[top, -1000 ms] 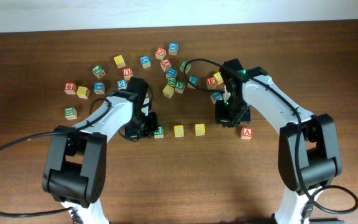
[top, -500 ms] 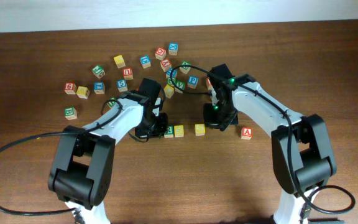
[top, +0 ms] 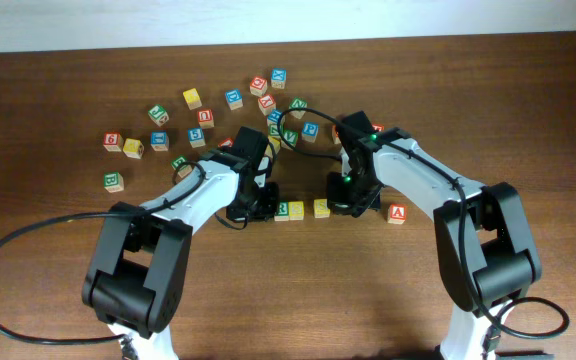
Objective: Spell out RSS
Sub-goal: 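Lower both grippers to the ends of the R-S-S row, then push the blocks together from both sides with both grippers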
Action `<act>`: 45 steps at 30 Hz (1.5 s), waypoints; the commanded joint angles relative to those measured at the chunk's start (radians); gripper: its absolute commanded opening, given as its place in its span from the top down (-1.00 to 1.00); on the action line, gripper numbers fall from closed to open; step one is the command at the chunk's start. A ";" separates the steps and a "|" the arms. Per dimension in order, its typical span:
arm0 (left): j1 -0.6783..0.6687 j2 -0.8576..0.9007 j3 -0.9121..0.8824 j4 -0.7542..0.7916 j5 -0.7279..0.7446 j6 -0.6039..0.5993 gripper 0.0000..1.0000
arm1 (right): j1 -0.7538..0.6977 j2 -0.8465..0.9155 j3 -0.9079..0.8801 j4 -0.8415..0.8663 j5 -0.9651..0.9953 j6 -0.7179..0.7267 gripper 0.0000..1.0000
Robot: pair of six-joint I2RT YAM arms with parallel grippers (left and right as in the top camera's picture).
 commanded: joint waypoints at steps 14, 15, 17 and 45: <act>-0.005 0.038 -0.007 0.006 0.040 -0.009 0.97 | 0.037 0.006 -0.009 0.072 0.113 0.009 0.90; -0.005 0.038 -0.007 0.006 0.040 -0.009 0.97 | 0.037 0.006 -0.009 0.088 0.112 0.009 0.90; -0.005 0.038 -0.007 0.006 0.040 -0.009 0.97 | 0.037 0.006 -0.009 0.105 0.093 0.009 0.89; -0.005 0.038 -0.007 0.006 0.040 -0.009 0.97 | 0.070 0.006 -0.037 0.147 0.075 -0.048 0.83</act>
